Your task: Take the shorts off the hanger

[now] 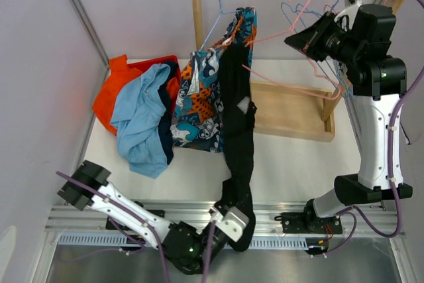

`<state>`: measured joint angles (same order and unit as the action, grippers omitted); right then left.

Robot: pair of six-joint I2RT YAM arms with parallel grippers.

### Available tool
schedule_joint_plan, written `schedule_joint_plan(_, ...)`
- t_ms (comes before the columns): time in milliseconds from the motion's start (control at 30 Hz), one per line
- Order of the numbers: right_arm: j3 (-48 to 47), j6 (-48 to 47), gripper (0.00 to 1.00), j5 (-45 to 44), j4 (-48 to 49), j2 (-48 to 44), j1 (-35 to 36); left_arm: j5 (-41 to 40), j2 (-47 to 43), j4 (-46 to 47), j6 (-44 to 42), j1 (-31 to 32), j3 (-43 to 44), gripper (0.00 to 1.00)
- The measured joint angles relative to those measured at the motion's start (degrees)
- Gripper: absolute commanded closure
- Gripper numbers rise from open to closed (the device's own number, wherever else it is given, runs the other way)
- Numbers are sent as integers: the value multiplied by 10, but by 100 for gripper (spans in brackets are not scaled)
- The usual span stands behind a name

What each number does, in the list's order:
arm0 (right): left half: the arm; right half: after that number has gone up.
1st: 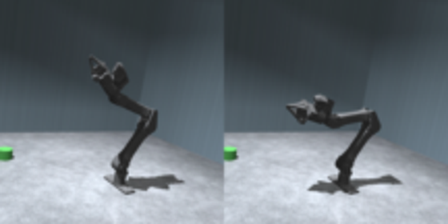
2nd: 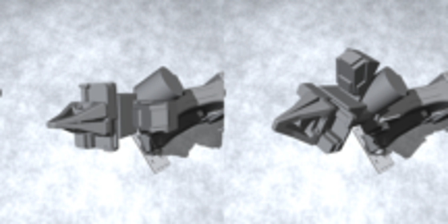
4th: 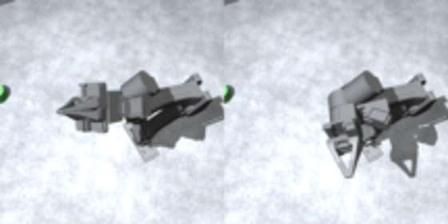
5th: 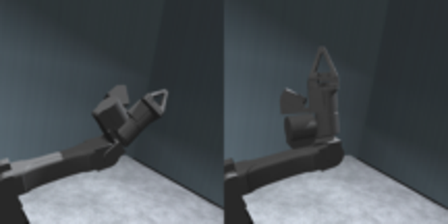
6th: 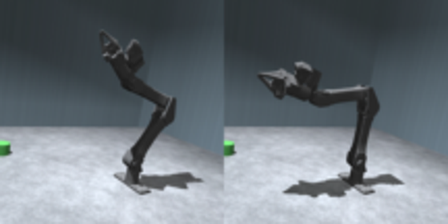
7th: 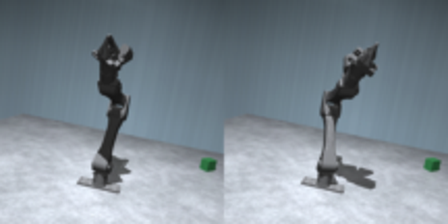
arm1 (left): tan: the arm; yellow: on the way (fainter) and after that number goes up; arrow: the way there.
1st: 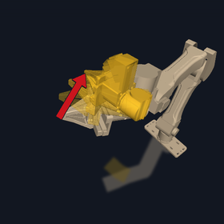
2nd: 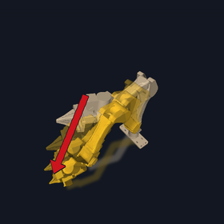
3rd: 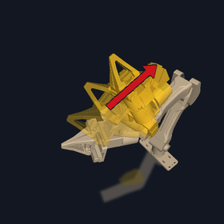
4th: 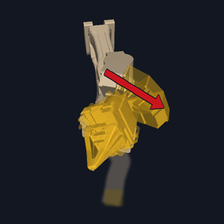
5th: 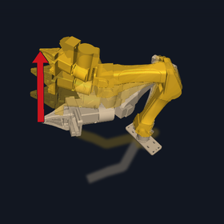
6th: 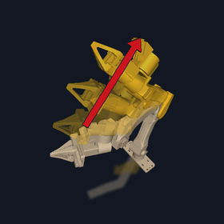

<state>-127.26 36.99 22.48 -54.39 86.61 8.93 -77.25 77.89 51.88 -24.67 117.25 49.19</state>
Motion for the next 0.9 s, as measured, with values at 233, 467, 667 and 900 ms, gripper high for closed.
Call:
schedule_joint_plan(233,-14,-6,100,13,20,7,-10,-38,127,189,-339,3,50,100)
schedule_joint_plan(467,21,-6,100,7,22,-41,-12,-35,128,220,-432,-4,53,100)
schedule_joint_plan(667,29,-20,100,-31,28,-117,-23,98,28,-97,-151,-113,103,100)
schedule_joint_plan(900,-27,-51,100,-36,21,-143,-26,331,-21,-398,90,-346,206,100)
